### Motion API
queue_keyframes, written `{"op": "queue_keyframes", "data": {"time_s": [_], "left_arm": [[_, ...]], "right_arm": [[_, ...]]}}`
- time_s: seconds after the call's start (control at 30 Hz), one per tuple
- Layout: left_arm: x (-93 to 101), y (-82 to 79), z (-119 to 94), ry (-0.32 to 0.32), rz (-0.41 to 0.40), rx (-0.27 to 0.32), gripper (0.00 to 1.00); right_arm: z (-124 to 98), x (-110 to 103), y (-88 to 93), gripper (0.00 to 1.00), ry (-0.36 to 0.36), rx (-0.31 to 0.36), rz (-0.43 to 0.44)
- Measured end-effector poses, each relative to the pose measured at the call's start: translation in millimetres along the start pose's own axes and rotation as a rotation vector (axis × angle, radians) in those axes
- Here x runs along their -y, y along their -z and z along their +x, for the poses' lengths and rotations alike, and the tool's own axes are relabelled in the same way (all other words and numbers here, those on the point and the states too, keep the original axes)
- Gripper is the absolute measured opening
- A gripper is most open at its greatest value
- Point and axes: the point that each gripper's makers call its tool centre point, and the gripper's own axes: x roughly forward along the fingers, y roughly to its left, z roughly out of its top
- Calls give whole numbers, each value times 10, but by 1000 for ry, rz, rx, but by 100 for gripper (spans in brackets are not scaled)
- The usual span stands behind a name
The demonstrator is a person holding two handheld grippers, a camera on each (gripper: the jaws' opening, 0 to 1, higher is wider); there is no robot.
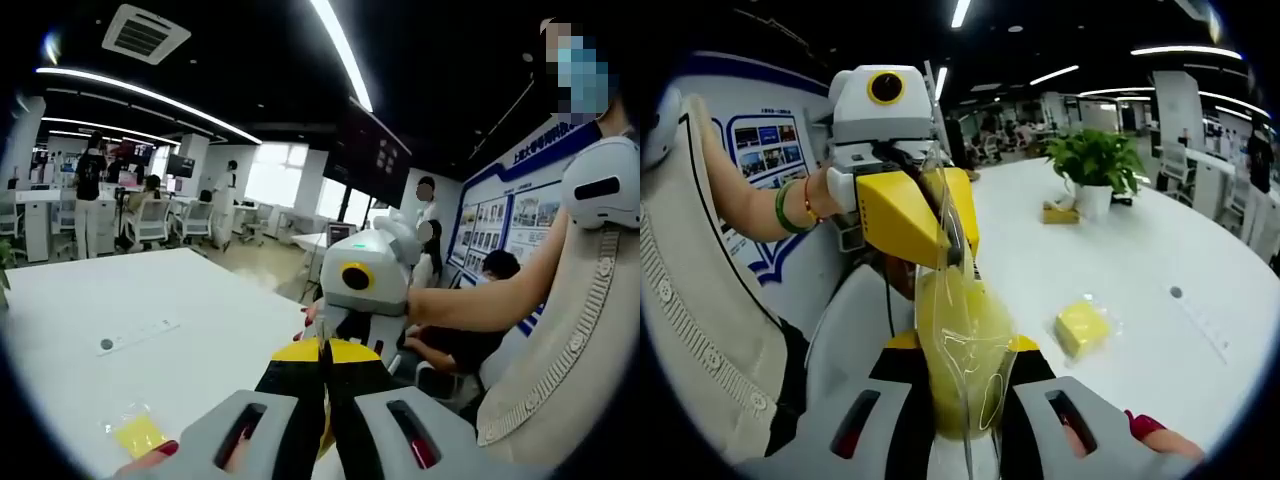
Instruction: Compare the silicone blocks by pressing each to a similar depth, holding the contact briefly, and releasing to observe deformation and rebound differences across the visible hardness samples.
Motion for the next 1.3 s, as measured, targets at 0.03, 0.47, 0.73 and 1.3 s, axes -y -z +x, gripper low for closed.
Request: {"op": "queue_keyframes", "data": {"time_s": [0.03,0.47,0.73,1.3], "left_arm": [[2,1,1,1,-2,0,0],[1,-23,27,5,-47,16,0],[3,-68,23,13,-58,42,0],[-52,-39,24,-1,-73,44,0]], "right_arm": [[-1,1,0,12,0,-2,0],[-42,29,-7,12,16,-4,-17],[-60,80,-53,17,42,11,-39],[-33,159,-29,21,62,-4,-115]]}}
